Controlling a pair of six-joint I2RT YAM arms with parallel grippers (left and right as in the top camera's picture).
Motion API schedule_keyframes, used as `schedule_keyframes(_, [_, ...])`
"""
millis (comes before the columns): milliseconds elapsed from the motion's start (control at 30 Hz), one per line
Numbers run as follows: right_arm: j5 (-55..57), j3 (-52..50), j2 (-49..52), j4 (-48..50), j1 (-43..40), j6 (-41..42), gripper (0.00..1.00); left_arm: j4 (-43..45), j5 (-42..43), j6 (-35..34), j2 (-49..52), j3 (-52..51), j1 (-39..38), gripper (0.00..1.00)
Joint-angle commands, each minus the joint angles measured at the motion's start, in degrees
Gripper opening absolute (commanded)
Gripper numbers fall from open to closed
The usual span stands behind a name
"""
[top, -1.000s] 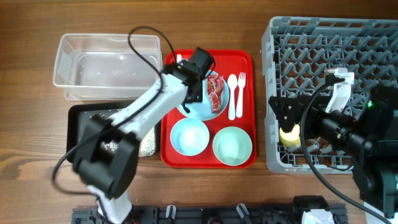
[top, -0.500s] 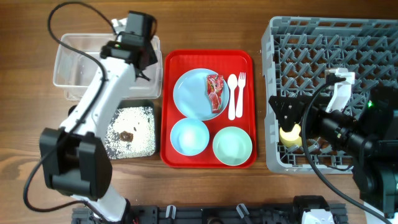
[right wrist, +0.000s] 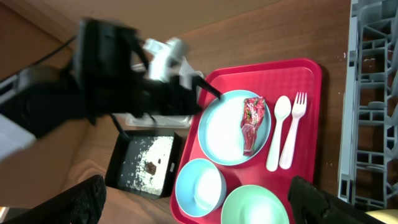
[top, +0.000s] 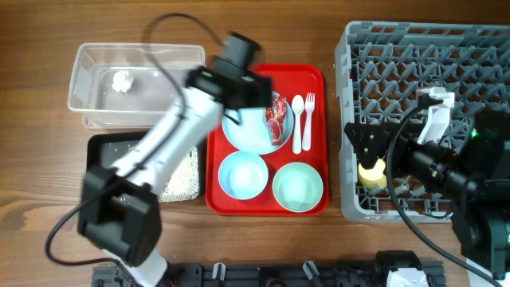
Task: Sort waste into correct bins and load items into the dishwasher rack
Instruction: 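Drop the wrapper and tissue into the clear plastic bin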
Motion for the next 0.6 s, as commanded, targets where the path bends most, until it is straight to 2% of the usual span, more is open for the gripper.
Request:
schedule_keyframes(0, [-1.0,0.0,0.0,-0.2,-0.1,0.3,0.95,0.6,-5.2,1.6,5.8,0.1,-4.2,0.89])
schedule_keyframes(200, [-1.0,0.0,0.0,-0.5,-0.1,0.3,0.96,2.4,-4.9,1.1,12.7,0.1,-6.1,0.84])
schedule_keyframes(300, [-1.0,0.0,0.0,-0.6,-0.1,0.3,0.95,2.8,-4.8,0.9,14.8,0.1,-6.1,0.71])
schedule_keyframes(567, [-1.0,0.0,0.0,-0.6,-0.1,0.3,0.96,4.8,-6.8,0.7,17.6,0.1,-5.8,0.53])
